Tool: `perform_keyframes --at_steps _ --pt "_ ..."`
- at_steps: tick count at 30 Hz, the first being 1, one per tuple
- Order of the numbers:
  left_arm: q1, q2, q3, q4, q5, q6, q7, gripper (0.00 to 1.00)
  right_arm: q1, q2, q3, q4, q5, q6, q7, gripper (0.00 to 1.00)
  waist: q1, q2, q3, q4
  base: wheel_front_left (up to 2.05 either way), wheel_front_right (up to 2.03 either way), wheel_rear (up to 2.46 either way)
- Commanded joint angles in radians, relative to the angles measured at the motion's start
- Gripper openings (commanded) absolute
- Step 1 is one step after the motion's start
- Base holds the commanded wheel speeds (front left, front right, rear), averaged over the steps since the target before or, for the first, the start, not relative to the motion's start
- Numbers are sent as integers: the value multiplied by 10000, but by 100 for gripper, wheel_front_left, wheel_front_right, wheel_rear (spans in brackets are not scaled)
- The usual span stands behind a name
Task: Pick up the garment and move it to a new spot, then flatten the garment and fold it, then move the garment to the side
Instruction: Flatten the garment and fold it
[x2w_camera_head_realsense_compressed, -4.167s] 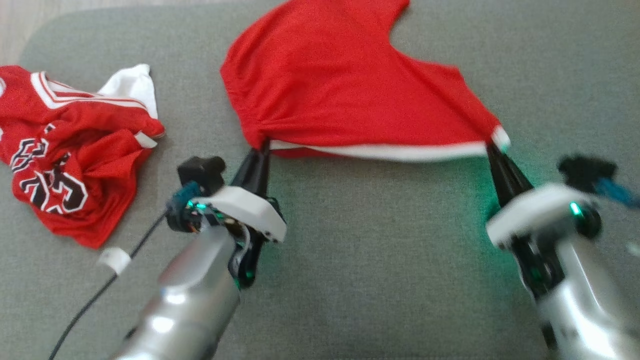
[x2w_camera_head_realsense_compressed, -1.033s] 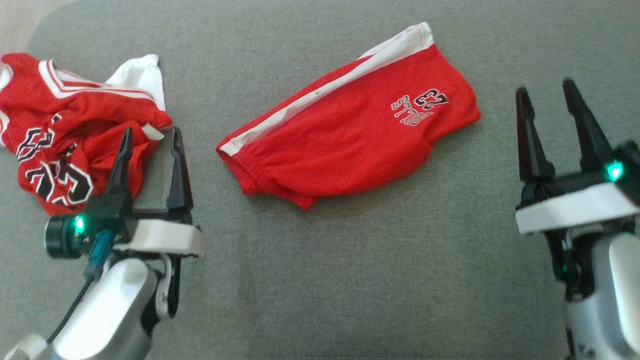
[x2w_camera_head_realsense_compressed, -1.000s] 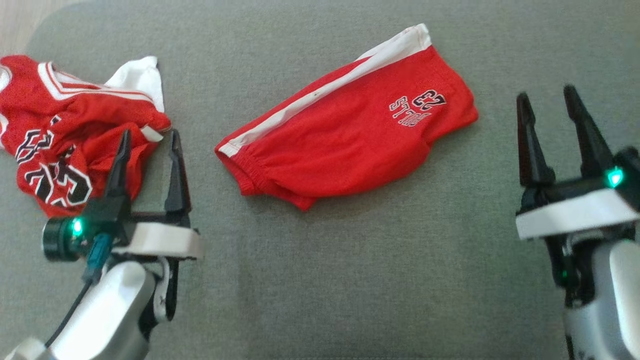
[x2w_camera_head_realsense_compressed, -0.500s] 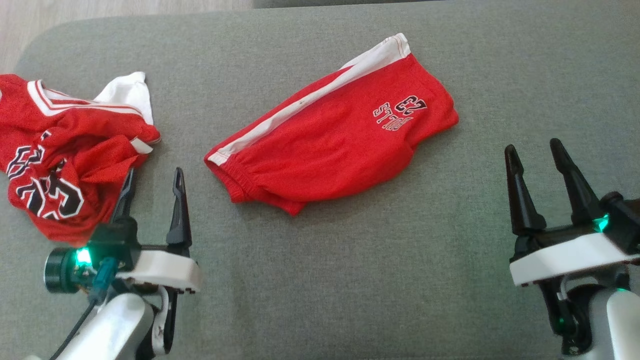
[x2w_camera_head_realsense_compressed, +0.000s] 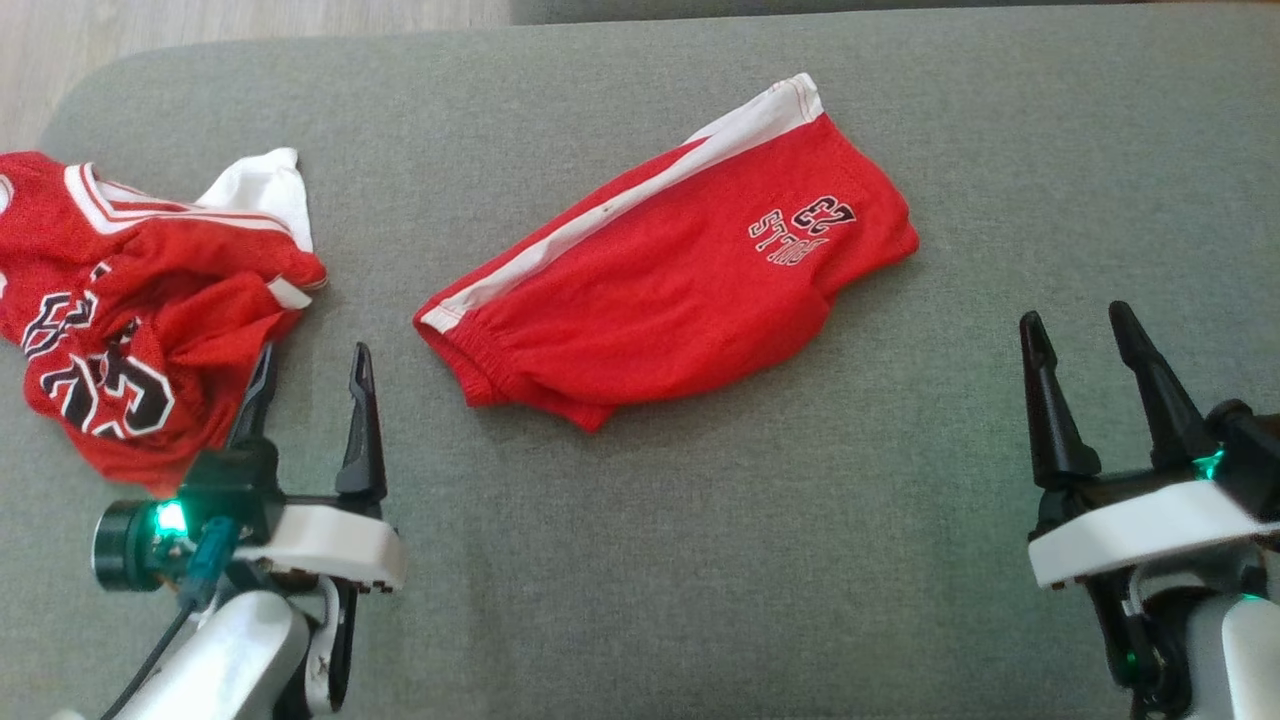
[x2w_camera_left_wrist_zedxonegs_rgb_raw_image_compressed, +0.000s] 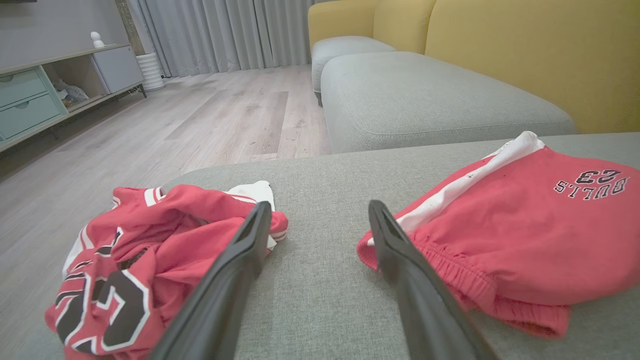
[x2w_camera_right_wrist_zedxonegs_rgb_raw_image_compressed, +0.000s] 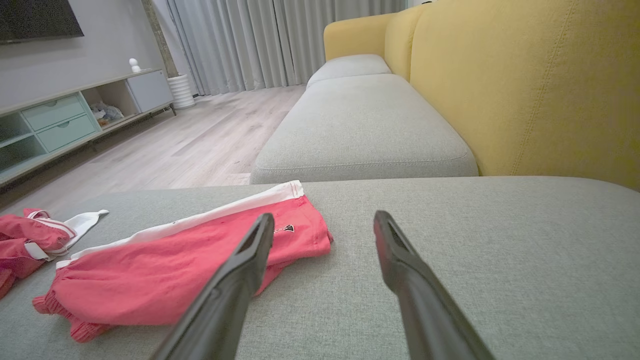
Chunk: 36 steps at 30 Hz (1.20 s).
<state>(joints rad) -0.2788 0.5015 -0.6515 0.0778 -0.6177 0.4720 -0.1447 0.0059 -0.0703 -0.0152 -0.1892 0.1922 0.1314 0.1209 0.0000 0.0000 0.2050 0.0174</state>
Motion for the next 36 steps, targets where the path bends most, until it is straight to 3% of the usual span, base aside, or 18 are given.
perform_keyframes --at_steps 1,7,19,29,30,32,36 --pt "-395 360 346 -282 -20 -7 2 100 -232 -9 164 -312 22 -7 59 100 0 0 41 40 0 0 0" --pt "-640 322 289 -425 115 -15 -63 100 -755 -318 108 458 263 -7 239 100 0 0 291 240 0 0 0" --pt "-1599 -52 184 -1048 460 -103 -361 100 -3892 -1581 817 4808 1446 -7 374 100 0 0 1112 1335 0 0 0" --pt "-1742 -284 40 -1165 455 -144 -423 100 -5523 -2082 1456 7880 2170 -7 1091 100 0 0 1196 1841 0 0 0" --pt "-1722 -295 43 -1141 427 -151 -431 100 -5597 -2111 1561 8059 2251 -7 1246 78 0 0 1191 1841 0 0 0" --pt "-1679 -315 46 -1097 379 -161 -452 100 -5707 -2161 1816 8285 2425 -7 1537 0 0 0 1174 1818 0 0 0" --pt "-1551 -349 74 -1015 285 -147 -514 100 -5873 -2302 2103 8301 2657 -7 1308 0 0 0 1099 1709 0 0 0"
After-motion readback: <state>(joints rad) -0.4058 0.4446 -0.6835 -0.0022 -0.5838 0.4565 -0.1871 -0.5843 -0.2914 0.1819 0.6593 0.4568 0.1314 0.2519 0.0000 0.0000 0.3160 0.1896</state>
